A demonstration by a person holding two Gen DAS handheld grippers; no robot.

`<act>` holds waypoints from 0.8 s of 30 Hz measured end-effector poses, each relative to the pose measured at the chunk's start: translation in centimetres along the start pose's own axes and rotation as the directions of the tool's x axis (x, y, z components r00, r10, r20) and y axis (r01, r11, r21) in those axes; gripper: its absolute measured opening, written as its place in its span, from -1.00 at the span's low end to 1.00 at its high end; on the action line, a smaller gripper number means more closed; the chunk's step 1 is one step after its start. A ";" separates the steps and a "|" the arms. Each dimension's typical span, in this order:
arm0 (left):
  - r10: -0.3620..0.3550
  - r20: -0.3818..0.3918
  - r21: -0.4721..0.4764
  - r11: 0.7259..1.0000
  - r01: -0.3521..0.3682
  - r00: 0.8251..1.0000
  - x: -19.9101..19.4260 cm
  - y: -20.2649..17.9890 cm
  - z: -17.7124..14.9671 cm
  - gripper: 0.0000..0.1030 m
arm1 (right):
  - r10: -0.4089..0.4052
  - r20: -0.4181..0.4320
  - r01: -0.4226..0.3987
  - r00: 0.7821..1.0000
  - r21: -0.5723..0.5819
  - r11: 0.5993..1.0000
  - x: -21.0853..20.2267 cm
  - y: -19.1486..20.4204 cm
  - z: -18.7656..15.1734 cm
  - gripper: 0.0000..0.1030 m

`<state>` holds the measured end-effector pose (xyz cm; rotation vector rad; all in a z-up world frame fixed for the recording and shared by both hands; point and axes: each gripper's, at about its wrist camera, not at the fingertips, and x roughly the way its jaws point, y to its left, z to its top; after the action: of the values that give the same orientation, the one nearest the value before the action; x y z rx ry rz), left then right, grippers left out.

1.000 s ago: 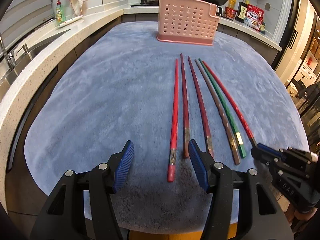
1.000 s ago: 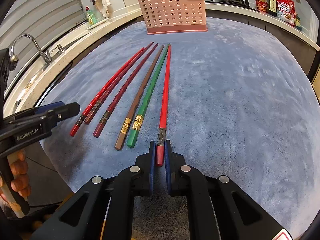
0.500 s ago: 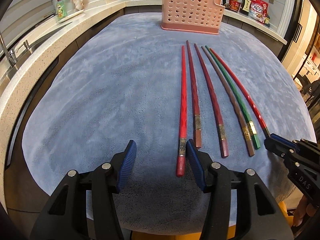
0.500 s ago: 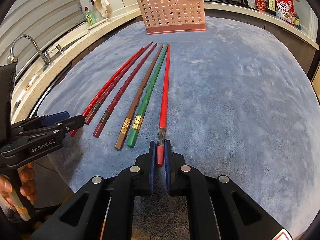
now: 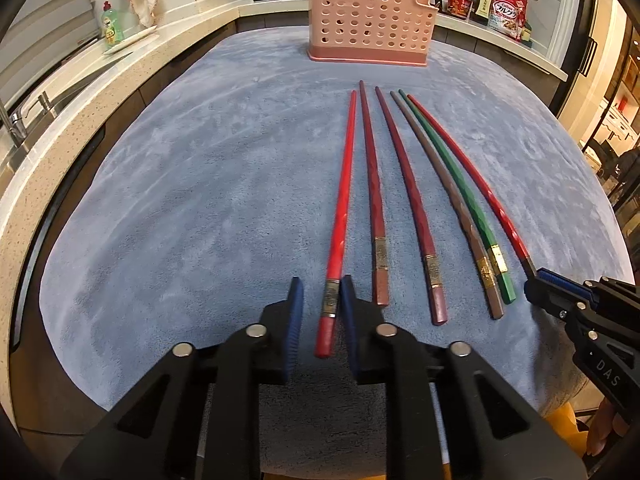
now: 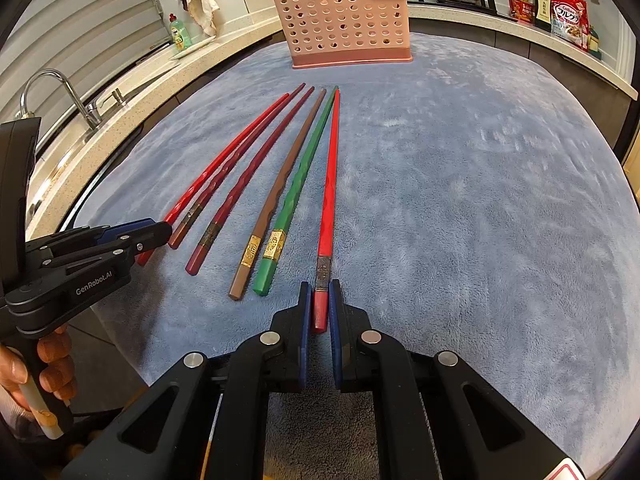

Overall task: Organize utensils
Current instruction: 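Grasp a bright red chopstick with the left tool while the right tool grasps another red chopstick, then lift both red chopsticks and carry them toward the pink basket with both tools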

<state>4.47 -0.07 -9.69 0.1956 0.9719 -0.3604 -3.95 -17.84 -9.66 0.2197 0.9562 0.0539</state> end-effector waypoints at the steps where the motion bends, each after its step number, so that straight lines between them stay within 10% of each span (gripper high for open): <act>1: -0.002 -0.001 0.001 1.000 0.002 1.000 0.0 0.0 0.0 -0.75 | 0.001 0.000 -0.001 1.000 0.001 1.000 0.0 0.0 0.0 -0.85; 24: -0.062 0.102 -0.033 0.997 0.066 0.993 -5.2 0.0 4.6 -0.87 | -0.012 0.122 0.007 0.992 0.038 0.999 -4.8 -1.5 4.1 -0.86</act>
<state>5.32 -0.46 -2.85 0.1120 0.8856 -0.4074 -3.49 -20.66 -3.83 0.2499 0.8367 0.0140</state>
